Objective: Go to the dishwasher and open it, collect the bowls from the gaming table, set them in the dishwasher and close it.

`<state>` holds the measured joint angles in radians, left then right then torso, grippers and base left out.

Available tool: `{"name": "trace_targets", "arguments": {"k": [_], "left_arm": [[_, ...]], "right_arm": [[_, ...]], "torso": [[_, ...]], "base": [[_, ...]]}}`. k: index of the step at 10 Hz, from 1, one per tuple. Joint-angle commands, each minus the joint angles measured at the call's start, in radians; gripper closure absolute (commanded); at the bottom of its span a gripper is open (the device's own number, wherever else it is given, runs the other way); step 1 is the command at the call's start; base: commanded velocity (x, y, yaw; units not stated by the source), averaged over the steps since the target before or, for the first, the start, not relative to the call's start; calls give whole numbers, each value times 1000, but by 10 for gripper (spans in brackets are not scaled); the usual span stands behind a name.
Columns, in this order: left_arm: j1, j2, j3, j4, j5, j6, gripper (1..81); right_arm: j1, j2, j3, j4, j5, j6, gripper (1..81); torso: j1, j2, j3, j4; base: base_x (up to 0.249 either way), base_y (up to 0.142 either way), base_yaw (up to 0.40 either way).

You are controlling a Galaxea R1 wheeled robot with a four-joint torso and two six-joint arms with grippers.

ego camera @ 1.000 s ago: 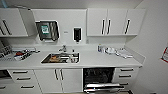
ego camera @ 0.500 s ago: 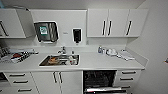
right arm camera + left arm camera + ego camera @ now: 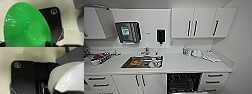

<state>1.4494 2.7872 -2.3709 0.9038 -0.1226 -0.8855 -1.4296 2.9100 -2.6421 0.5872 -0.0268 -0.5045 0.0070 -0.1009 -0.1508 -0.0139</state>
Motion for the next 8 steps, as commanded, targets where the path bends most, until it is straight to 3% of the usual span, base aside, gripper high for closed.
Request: {"name": "trace_targets", "arguments": {"k": [1, 8], "left_arm": [[-54, -14, 15, 3, 9, 5, 811], [-53, -14, 15, 1, 8, 5, 811]], "right_arm": [[53, -4, 5, -4, -84, -5, 811], [53, -4, 5, -4, -84, -5, 811]], "torso": [[0, 0, 0, 0], [0, 0, 0, 0]], "base": [[135, 0, 0], [135, 0, 0]]}}
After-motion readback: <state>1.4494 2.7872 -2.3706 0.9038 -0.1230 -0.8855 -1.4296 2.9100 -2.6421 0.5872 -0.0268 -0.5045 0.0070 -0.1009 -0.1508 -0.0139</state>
